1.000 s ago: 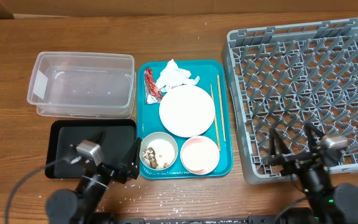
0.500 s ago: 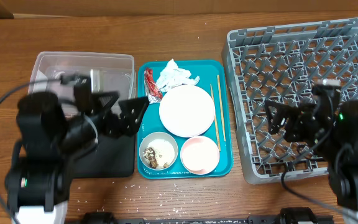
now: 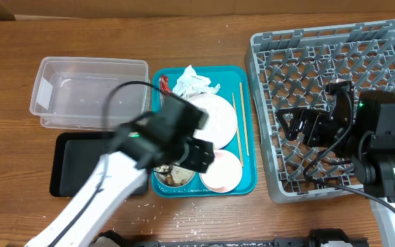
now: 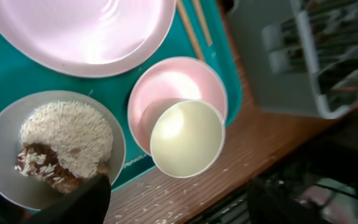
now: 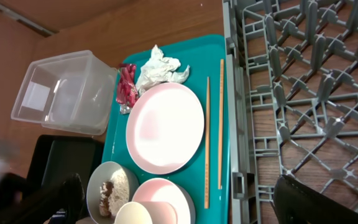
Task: Sort waste into correct bins and load items into the dishwasher
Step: 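Reach the left gripper to the white cup and grasp it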
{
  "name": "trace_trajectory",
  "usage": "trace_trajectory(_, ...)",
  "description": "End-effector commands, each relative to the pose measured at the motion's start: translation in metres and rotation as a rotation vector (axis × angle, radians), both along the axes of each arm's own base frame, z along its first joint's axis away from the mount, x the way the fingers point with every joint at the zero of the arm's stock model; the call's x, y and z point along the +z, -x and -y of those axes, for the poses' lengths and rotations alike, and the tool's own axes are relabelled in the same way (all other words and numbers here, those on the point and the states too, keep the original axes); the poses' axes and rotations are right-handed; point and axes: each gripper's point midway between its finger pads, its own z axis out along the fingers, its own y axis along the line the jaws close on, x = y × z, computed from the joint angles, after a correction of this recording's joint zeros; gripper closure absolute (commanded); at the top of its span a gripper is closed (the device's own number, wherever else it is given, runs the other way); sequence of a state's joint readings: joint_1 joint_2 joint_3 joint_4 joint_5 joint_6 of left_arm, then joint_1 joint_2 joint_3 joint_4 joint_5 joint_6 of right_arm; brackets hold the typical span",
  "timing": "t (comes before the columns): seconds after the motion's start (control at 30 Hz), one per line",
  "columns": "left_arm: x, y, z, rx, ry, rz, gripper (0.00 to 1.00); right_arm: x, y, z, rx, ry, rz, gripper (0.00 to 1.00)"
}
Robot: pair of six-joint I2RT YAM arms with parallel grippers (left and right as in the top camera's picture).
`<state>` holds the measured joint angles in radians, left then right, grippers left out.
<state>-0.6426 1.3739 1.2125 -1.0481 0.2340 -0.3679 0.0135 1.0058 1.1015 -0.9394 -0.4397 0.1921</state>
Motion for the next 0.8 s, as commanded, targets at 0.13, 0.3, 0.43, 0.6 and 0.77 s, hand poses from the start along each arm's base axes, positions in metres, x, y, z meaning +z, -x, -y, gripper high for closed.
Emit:
trace_trajectory(0.13, -0.067, -0.016, 0.016, 0.033, -0.236, -0.018, 0.38, 0.014, -0.002, -0.001, -0.007, -0.019, 0.025, 0.00)
trace_trajectory(0.3, -0.093, -0.014, 0.026, 0.013, -0.242, -0.089, 0.71, 0.011, 0.000, -0.001, -0.008, -0.018, 0.010, 0.00)
trace_trajectory(0.43, -0.085, -0.022, 0.022, 0.036, -0.228, -0.074, 0.96, 0.010, 0.001, 0.000, -0.009, -0.017, 0.004, 0.00)
trace_trajectory(0.6, -0.033, -0.041, 0.009, 0.095, -0.178, -0.035, 0.96, 0.010, 0.001, 0.000, -0.009, -0.017, 0.005, 0.00)
trace_trajectory(0.77, 0.029, -0.061, -0.012, 0.152, -0.043, 0.011, 0.96, 0.010, 0.001, -0.001, -0.007, -0.018, 0.005, 0.00)
